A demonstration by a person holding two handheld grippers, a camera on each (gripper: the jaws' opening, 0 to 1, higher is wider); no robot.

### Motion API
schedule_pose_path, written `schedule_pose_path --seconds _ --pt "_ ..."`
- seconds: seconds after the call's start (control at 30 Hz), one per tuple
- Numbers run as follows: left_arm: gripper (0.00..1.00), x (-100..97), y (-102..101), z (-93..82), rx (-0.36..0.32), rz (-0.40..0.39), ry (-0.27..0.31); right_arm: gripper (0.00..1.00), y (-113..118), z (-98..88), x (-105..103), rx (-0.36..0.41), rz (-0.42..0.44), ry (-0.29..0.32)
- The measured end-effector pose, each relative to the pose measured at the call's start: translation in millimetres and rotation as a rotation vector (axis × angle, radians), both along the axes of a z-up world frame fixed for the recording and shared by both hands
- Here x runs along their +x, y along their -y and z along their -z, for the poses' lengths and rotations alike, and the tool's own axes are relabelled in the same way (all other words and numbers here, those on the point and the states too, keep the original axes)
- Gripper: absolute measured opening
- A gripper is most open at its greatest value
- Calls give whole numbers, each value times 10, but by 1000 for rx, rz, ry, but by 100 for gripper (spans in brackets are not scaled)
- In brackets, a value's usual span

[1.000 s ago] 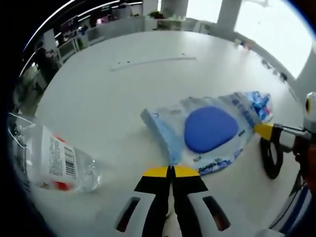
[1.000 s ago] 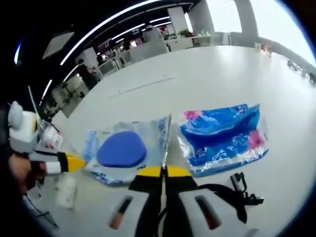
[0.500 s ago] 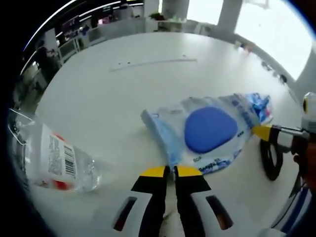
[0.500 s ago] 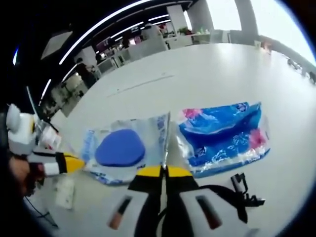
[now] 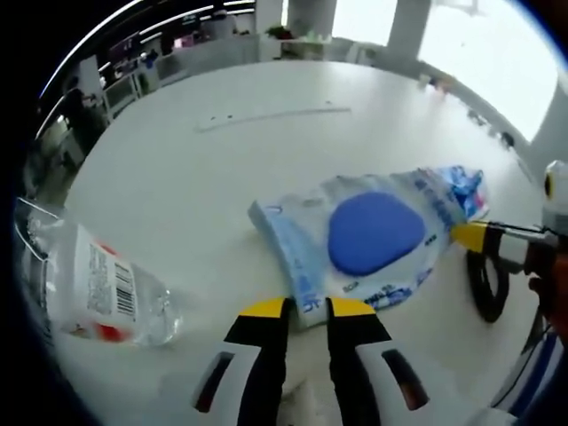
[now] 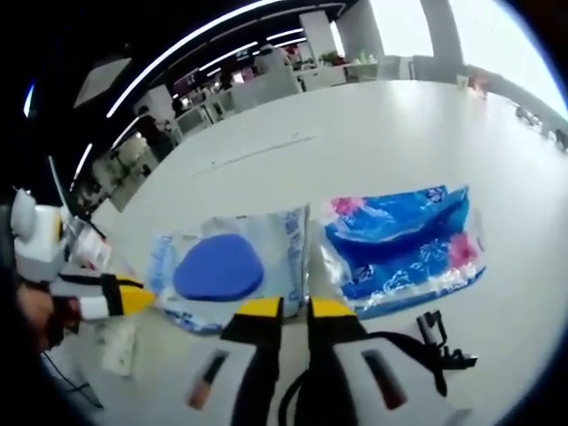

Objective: Arrange the tabletop items into an orderly group along one side of the table until the central work area is clear of visible clutter.

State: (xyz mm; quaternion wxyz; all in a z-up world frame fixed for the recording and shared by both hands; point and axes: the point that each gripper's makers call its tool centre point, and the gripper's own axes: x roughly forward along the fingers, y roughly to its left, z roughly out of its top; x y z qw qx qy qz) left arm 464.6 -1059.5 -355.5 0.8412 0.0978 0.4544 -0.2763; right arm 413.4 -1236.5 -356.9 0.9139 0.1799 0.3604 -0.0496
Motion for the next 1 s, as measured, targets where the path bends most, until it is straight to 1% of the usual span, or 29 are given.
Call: schedule_pose_path --seconds 0.23,0.3,0.47,0.67,0.77,0.83,0.9,1.0 --pt "15 -11 11 -10 -5 4 3 12 14 -34 -14 -5 8 5" --pt "18 -12 26 -17 -12 5 6 13 22 -43 -17 -8 12 10" --pt "20 -23 36 -47 -15 14 14 14 10 -69 -28 -6 14 13" --pt "28 -51 30 -69 -18 23 23 17 -9 -121 -52 -11 15 21" --pt "29 -68 32 -80 -23 30 28 18 -20 -149 -67 -17 14 26" --pt "31 -81 54 -112 -39 32 32 18 -27 -169 -77 -21 13 30" --pt "34 -71 59 -136 -38 38 45 19 -30 -179 -84 -26 10 30" --pt "34 -66 66 -180 -51 38 51 19 -20 -202 -94 -32 11 34"
